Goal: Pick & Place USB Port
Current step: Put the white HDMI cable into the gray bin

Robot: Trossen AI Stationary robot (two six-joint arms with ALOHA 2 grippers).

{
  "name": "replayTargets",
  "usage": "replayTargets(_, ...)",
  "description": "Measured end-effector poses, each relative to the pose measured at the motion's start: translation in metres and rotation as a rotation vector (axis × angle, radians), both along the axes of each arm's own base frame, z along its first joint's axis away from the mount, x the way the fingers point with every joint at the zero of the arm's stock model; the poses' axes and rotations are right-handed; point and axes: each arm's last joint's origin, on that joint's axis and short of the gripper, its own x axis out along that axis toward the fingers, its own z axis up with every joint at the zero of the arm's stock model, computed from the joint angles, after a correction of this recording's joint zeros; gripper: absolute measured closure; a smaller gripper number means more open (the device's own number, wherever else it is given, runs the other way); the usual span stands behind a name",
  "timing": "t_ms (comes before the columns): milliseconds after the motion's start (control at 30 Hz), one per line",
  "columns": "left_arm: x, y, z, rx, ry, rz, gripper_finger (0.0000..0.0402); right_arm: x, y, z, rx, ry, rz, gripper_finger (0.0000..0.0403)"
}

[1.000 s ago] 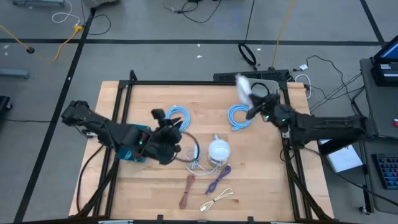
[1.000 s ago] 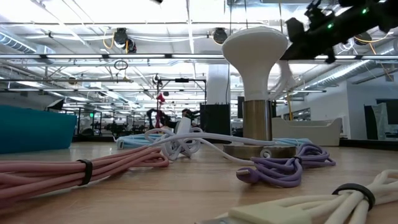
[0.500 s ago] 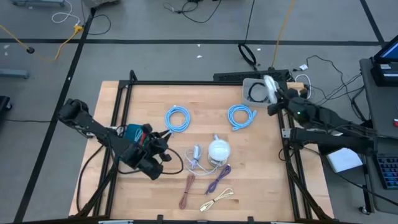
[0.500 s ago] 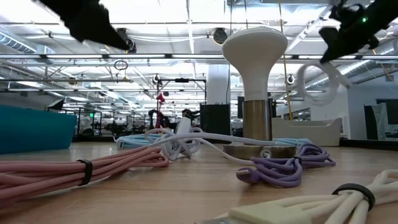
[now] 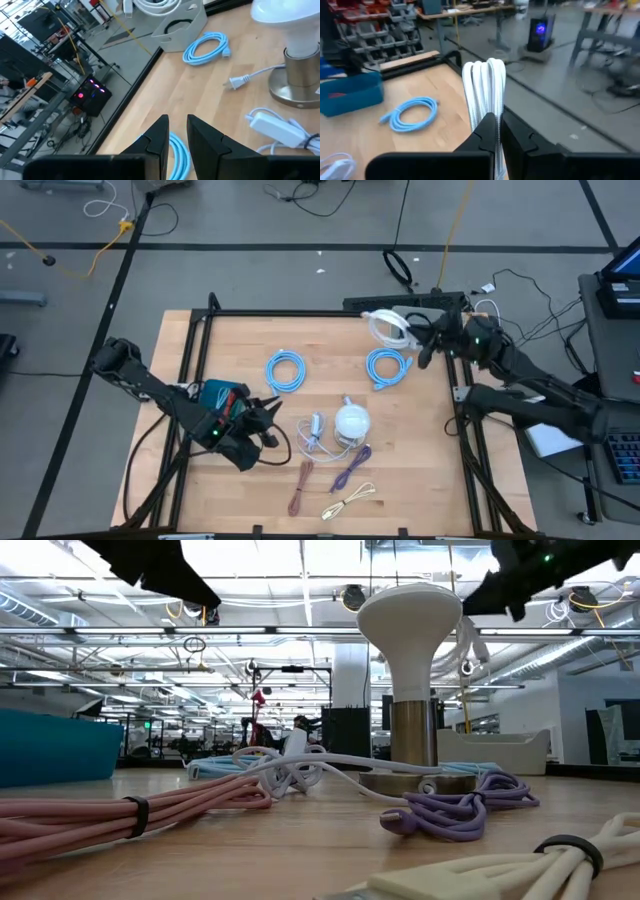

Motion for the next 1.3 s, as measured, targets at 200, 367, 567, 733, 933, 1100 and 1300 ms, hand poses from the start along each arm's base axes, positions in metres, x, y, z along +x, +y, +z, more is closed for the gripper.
replayTargets(200, -0.003, -0.005, 0.0, -0.007, 0.0, -0.024, 0.033, -0.022, -0.051, -0.023, 0.237, 0.031, -0.031, 0.04)
replayTargets(367, -0.005, -0.009, 0.0, -0.008, 0.0, -0.042, 0.033, -0.038, -0.072, -0.033, 0.277, 0.009, 0.11, 0.04)
replayTargets(567, -0.008, -0.013, -0.001, -0.015, 0.002, -0.05, 0.033, -0.048, -0.071, -0.039, 0.25, 0.102, 0.065, 0.04)
replayTargets(733, -0.013, -0.013, -0.003, -0.021, 0.002, -0.034, 0.033, -0.052, -0.074, -0.042, 0.24, 0.205, -0.145, 0.04)
replayTargets(933, -0.014, -0.013, -0.004, -0.041, -0.01, -0.025, 0.033, -0.047, -0.069, -0.039, 0.221, 0.178, -0.086, 0.04)
replayTargets(1100, -0.015, -0.015, -0.004, -0.045, -0.013, -0.03, 0.033, -0.048, -0.054, -0.025, 0.167, 0.085, -0.009, 0.04)
replayTargets(1300, -0.016, -0.015, -0.004, -0.048, -0.012, -0.027, 0.033, -0.06, -0.038, -0.018, 0.095, 0.143, -0.204, 0.04)
